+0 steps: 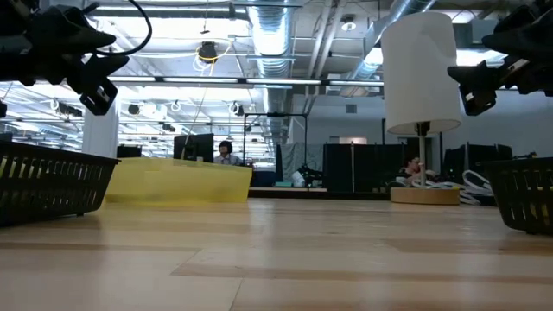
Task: Pick & Place School Supplies
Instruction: Return to Home Position
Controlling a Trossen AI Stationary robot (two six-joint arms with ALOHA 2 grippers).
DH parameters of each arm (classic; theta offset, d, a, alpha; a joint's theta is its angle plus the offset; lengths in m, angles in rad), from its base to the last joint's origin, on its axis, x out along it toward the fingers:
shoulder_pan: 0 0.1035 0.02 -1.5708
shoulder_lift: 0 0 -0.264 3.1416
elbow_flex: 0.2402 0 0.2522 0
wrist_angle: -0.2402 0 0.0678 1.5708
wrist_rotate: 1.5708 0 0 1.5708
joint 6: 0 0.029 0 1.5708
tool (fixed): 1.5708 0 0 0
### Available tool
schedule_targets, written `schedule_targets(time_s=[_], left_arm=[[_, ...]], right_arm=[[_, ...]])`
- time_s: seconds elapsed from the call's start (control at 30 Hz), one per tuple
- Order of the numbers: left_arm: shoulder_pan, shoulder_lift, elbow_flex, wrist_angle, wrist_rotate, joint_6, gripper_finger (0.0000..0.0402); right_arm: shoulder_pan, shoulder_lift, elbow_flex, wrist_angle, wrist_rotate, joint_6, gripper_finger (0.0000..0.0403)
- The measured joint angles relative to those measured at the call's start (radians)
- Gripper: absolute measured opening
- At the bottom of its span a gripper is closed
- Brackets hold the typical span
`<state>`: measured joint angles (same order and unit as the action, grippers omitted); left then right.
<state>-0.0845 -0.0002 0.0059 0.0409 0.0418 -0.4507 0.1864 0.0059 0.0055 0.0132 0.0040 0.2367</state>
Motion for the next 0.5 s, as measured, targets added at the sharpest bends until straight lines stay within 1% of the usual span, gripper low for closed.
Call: schedule_targets(time_s=[0.5], left_arm=[[0.000,0.000,0.000,0.010,0.000,0.000,0.0127]], right_arm=[[0.000,0.000,0.000,0.000,0.000,0.000,0.0244]])
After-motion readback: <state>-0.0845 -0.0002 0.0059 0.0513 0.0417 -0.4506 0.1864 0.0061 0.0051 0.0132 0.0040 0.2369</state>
